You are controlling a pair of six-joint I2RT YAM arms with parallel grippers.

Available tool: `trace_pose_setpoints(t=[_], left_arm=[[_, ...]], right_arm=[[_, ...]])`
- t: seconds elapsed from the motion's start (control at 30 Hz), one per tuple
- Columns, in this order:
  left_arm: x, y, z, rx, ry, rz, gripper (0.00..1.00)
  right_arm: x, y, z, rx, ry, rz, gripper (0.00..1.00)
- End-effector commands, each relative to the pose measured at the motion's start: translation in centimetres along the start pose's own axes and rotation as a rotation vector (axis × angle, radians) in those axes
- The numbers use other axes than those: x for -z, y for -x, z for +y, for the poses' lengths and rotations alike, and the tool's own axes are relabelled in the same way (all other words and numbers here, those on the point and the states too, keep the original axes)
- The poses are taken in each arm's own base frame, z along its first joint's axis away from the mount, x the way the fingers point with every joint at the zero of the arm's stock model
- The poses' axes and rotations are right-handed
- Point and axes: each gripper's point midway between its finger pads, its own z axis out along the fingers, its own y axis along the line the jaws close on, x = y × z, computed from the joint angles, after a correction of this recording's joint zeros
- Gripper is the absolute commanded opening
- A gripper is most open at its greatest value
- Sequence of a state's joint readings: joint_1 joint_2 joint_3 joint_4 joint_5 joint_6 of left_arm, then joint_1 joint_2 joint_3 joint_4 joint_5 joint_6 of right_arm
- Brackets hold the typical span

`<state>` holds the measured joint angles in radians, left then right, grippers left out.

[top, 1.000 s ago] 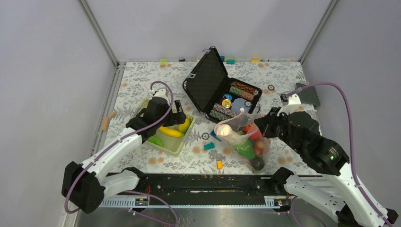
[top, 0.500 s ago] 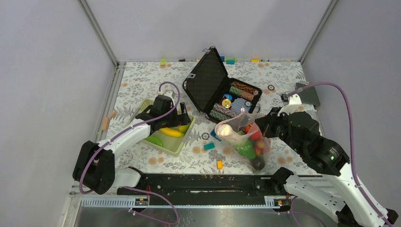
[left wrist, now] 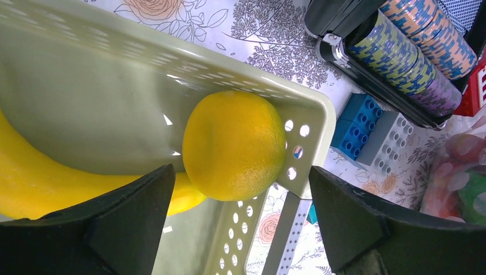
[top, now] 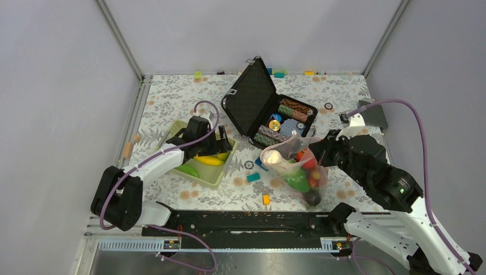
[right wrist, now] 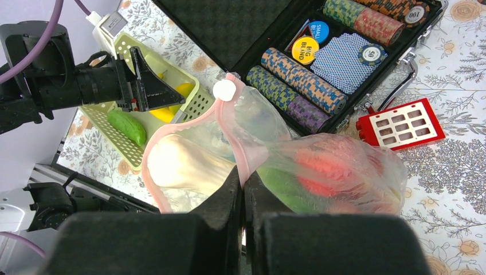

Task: Place the food in the zip-top bag and seal the zipper
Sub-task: Pick up the fake fruit from the bin.

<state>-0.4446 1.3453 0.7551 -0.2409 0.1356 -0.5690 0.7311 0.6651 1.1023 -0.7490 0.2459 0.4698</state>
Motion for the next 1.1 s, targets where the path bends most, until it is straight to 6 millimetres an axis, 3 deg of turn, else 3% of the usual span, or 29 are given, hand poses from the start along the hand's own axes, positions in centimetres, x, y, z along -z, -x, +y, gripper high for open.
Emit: trace_pose_setpoints(t=[0.0,0.17,0.43,0.53,0.77,1.07], left_arm=[[-0.7,0.0,1.3,-0.003,0.059,0.007,0.87],[-0.8,-0.1,2.0,-0.001,0.101,0.018,0.83],[1.3,1.4,-1.5,0.016,-0.09,-0.064,0.84],[1.9,2.3,-1.6,0.012,-0.095,-0.104,0.84],[0.4,1.9,-0.5,0.033,-0.045,-0.067,0.83],[-1.6,1.0,0.4,0.041,-0.01,-0.006,0.75]], right_arm=[[0.6,3.7,1.1,-0.03,0.033,-0.13,0.0],[0.7,3.6,1.3,-0.031,0.043,-0.128,0.0],[0.6,3.7,1.2,-0.03,0.039,-0.128,0.0],[0.7,3.7,1.3,-0.032,0.042,-0.129,0.0],[0.5,3.6,1.3,-0.034,0.04,-0.123,0.0],[0.3,3.5,1.4,-0.029,0.039,-0.113,0.0]])
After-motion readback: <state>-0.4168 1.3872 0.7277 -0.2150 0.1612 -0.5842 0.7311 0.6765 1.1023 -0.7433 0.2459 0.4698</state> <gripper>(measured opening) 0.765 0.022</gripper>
